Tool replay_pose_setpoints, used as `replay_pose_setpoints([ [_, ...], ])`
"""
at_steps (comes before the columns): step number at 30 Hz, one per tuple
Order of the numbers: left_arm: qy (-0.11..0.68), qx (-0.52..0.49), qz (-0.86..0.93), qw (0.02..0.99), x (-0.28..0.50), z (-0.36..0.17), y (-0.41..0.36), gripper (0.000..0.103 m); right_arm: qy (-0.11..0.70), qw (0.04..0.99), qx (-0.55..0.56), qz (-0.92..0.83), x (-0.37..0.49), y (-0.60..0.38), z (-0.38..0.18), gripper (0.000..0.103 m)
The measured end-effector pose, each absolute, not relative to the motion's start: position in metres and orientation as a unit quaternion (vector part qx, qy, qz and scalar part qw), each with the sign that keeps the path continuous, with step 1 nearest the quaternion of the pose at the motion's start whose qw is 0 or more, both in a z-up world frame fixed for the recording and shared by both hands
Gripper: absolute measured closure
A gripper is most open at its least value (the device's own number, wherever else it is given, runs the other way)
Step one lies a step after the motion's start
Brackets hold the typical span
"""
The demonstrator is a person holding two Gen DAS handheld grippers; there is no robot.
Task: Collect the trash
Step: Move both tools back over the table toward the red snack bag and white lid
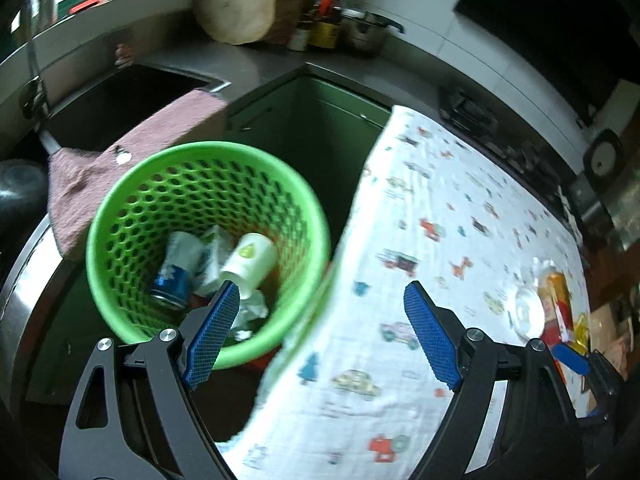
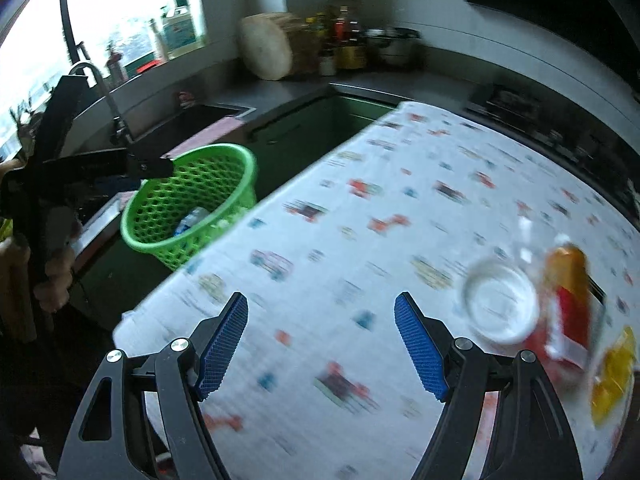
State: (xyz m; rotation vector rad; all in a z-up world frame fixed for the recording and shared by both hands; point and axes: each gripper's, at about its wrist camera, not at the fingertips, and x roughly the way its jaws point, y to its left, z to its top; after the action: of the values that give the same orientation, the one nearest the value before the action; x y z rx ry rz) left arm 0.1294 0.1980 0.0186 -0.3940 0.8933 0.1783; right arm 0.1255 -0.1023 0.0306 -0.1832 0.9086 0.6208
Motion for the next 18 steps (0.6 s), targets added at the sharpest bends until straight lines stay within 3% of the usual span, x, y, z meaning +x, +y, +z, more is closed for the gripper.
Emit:
replay_pose_setpoints([
  [18, 0.447, -0.137, 0.009, 0.884, 0.160, 0.033, 0.077, 0.020, 0.491, 0.848, -0.036, 0.198, 0.121, -0.255, -0.011, 0.024],
])
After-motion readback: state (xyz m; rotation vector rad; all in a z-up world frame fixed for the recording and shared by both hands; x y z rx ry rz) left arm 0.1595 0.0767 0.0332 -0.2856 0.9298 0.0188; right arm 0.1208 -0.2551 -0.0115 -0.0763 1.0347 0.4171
